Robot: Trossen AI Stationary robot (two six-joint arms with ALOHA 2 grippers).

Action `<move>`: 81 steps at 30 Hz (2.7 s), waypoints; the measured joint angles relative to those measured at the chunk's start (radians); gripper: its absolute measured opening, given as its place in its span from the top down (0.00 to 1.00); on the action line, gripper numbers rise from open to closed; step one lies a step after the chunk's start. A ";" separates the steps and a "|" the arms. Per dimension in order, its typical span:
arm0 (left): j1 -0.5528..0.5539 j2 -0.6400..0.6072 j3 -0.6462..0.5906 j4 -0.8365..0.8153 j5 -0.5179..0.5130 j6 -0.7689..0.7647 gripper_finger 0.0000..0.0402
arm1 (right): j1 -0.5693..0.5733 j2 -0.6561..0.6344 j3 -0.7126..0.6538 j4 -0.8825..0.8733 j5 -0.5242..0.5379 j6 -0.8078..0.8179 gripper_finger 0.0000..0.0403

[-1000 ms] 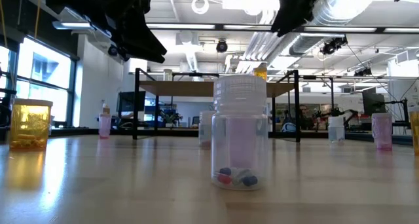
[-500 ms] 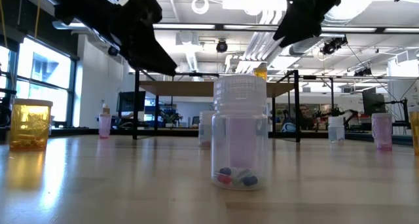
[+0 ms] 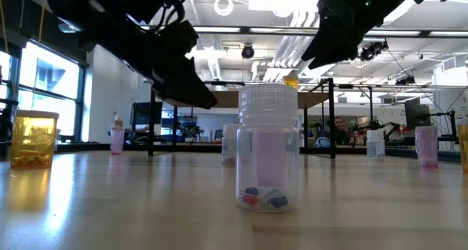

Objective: Pick and place medicine bottles onto shelf by color
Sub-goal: Put the top left white pill bottle on the shelf

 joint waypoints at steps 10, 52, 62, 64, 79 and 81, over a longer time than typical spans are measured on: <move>0.000 0.113 0.000 0.115 0.010 -0.026 0.51 | 0.006 0.000 -0.014 0.013 0.000 -0.007 0.36; 0.019 0.286 0.122 0.135 0.032 0.011 0.48 | 0.006 0.000 -0.014 0.013 0.000 -0.009 0.36; 0.019 0.286 0.122 0.135 0.033 0.023 0.64 | 0.006 0.000 -0.014 0.013 0.000 -0.009 0.36; 0.019 0.285 0.122 0.135 0.033 0.029 0.65 | 0.006 0.000 -0.014 0.013 0.000 -0.009 0.36; 0.043 0.020 0.122 0.067 0.033 0.147 0.64 | 0.006 0.000 -0.014 0.012 -0.001 -0.011 0.36; 0.063 -0.033 0.122 0.067 0.017 0.188 0.64 | 0.006 0.000 -0.014 0.012 -0.001 -0.011 0.36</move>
